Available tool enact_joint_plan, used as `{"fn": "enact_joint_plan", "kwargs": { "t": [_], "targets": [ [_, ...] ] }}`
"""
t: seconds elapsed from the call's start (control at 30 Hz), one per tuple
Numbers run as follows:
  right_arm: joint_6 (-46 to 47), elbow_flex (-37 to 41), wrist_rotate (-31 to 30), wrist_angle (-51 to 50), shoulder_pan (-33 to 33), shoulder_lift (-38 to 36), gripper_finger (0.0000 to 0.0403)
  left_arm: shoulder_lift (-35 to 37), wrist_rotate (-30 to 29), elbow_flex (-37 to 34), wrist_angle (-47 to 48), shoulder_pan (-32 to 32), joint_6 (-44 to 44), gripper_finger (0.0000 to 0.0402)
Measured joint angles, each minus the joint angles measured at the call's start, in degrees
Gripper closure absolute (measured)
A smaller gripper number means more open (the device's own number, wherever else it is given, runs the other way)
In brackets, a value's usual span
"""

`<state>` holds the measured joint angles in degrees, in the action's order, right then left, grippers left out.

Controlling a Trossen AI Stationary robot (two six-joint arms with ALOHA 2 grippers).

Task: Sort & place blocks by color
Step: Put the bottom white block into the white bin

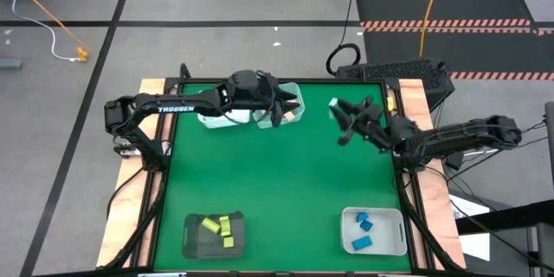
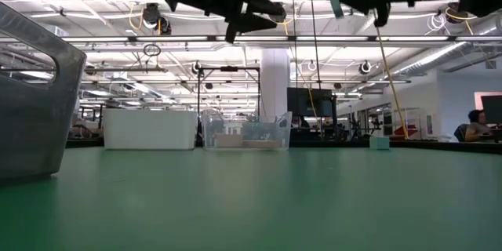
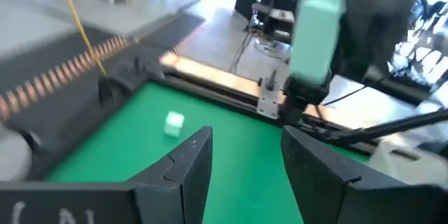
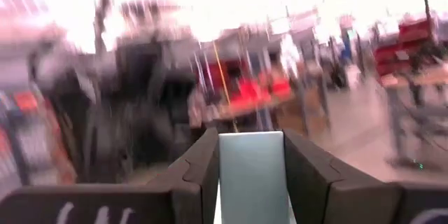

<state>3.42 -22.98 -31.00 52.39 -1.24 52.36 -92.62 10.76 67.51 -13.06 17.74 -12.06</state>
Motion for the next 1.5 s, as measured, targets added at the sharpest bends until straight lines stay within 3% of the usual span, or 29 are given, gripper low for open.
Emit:
{"fn": "enact_joint_plan", "kwargs": {
  "t": [0.13,0.27,0.47,0.73,0.9,1.1,1.17,1.5],
  "targets": [
    [4.7,-0.1,4.7,11.4,-3.2,3.5,0.0296,0.0,-3.1,0.0,-4.1,-2.1,11.9,0.023],
    [10.2,-3.1,9.2,11.5,-4.9,7.4,0.0296,0.0,-3.3,0.0,-8.5,-3.4,18.9,0.0215],
    [2.0,-11.0,16.3,9.7,-6.3,14.1,0.0296,0.0,-3.3,0.1,-7.9,-3.6,15.1,0.0169],
    [0.2,-16.7,20.7,4.1,-9.6,19.4,0.0296,0.0,-3.3,0.1,-8.0,-4.2,14.3,0.0132],
    [-0.6,-19.2,18.9,4.4,-10.7,22.4,0.0296,0.0,-4.3,0.2,-8.0,-4.5,14.5,0.0143],
    [-3.5,-22.0,19.0,4.2,-10.6,25.7,0.0296,0.0,-16.6,0.2,-8.2,-4.7,15.1,0.0166],
    [-4.4,-22.8,18.8,4.4,-10.6,27.0,0.0296,0.0,-18.0,0.2,-8.3,-4.4,14.4,0.0174],
    [-3.8,-23.4,17.7,4.4,-10.8,29.4,0.0296,0.0,-18.5,0.2,-8.5,-4.4,14.5,0.0219]
  ]
}}
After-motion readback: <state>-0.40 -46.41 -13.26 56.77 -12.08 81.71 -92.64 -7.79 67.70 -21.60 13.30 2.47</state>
